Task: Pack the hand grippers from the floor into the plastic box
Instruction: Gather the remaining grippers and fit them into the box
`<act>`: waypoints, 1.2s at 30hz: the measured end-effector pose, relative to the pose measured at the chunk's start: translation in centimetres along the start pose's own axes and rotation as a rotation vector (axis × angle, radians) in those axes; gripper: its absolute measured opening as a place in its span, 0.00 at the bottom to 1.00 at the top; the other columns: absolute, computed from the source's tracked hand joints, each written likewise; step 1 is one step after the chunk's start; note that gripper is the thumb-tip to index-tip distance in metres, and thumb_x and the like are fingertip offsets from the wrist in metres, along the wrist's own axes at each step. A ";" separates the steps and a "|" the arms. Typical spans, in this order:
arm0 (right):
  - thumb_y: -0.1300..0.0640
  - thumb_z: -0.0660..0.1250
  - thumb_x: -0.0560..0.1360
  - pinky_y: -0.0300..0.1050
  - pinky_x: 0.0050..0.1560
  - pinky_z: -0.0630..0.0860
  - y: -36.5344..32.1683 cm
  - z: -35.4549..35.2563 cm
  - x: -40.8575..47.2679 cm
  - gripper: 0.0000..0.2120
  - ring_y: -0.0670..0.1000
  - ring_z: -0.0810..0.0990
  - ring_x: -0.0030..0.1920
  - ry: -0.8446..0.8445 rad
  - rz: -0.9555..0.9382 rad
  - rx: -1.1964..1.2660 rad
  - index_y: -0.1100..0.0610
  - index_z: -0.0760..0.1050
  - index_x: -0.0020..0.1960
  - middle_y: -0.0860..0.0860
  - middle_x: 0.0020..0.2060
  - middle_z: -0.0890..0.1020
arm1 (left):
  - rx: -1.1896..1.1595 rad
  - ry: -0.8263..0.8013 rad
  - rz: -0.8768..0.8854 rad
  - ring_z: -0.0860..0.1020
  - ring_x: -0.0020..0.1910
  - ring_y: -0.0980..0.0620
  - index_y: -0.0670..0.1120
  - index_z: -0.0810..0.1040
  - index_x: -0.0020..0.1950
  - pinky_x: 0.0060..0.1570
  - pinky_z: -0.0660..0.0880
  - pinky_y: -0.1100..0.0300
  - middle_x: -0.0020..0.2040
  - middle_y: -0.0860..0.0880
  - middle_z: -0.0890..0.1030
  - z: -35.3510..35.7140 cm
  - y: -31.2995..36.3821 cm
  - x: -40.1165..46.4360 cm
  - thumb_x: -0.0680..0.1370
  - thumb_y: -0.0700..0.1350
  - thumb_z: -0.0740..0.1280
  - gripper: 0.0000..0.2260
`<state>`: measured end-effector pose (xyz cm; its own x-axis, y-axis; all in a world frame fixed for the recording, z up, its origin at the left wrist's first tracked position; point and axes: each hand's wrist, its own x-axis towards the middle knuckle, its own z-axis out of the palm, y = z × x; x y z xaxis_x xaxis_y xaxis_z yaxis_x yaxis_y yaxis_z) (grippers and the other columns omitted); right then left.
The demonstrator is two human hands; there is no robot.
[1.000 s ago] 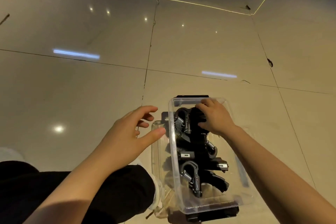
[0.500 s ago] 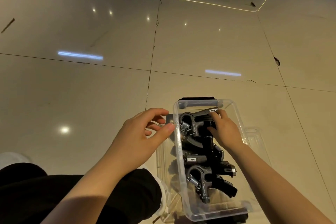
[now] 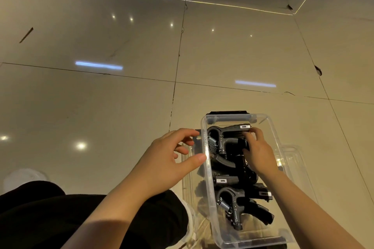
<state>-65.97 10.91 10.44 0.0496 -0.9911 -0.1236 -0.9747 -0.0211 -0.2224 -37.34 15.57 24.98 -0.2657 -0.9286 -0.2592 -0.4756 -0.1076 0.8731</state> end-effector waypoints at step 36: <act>0.56 0.70 0.73 0.29 0.39 0.68 4.5 -6.7 -23.8 0.06 0.40 0.75 0.43 0.042 0.304 0.608 0.48 0.76 0.48 0.48 0.51 0.76 | 0.407 0.152 0.219 0.76 0.46 0.62 0.57 0.78 0.54 0.48 0.75 0.61 0.47 0.59 0.78 11.8 9.0 -9.5 0.75 0.49 0.67 0.08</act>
<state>-72.96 33.53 18.83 -0.2279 -0.9458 -0.2314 -0.6474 0.3247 -0.6895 -49.00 27.60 30.43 -0.2853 -0.9584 0.0020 -0.7197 0.2156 0.6599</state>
